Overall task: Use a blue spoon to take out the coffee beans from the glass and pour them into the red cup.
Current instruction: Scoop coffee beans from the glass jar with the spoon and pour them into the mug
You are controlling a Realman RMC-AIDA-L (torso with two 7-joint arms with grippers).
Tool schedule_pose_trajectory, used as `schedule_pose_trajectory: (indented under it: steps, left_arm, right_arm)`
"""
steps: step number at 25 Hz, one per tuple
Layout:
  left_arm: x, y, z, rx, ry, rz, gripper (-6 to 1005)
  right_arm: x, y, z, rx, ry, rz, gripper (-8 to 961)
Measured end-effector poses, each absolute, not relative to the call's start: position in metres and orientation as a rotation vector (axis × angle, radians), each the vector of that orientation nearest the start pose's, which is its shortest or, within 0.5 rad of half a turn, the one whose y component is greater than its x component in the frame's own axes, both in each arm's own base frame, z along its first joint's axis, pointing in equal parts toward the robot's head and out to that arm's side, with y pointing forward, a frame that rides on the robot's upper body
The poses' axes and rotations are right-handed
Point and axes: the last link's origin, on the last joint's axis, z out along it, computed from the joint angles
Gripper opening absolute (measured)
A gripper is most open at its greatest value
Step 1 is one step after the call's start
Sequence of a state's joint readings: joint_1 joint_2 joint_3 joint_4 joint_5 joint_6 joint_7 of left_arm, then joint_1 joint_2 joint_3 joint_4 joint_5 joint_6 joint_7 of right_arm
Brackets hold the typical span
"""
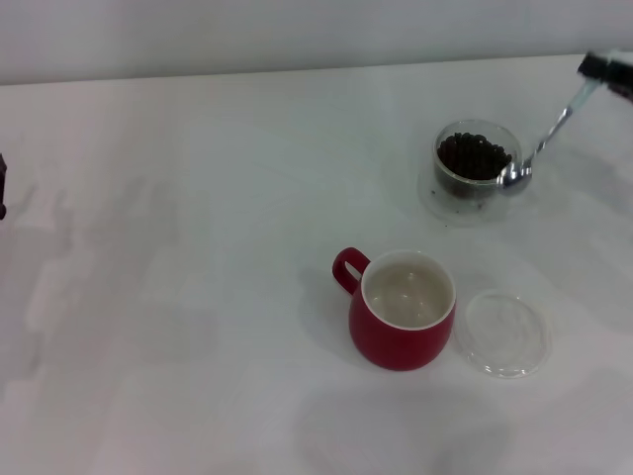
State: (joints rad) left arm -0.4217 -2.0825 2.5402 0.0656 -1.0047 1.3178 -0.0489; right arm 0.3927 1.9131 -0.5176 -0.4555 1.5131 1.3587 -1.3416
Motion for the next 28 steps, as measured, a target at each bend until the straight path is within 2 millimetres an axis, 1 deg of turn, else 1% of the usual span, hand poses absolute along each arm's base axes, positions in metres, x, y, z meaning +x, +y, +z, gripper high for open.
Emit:
schedule_pose_trajectory:
  steps: [2, 6, 12, 17, 21, 28]
  left_arm:
    - [-0.33, 0.31, -0.011, -1.663, -0.335, -0.636, 381]
    - [-0.33, 0.308, -0.013, -1.661, -0.344, -0.64, 383]
    - [-0.33, 0.306, -0.015, -1.664, -0.351, -0.643, 382]
    - [-0.33, 0.303, -0.017, -1.662, -0.361, -0.649, 382]
    - [-0.333, 0.3, -0.017, -1.656, -0.369, -0.643, 382]
    - [-0.333, 0.299, -0.016, -1.653, -0.371, -0.641, 383]
  right_arm:
    - [0.352, 0.335, 0.099, -1.839, 1.346, 1.124, 153]
    - [0.354, 0.344, 0.102, -1.804, 1.318, 1.092, 153]
    - [0.355, 0.356, 0.101, -1.78, 1.277, 1.037, 153]
    - [0.349, 0.366, 0.095, -1.791, 1.237, 1.003, 153]
    - [0.344, 0.371, 0.089, -1.807, 1.222, 0.993, 153]
    - [0.337, 0.374, 0.088, -1.824, 1.175, 0.993, 152]
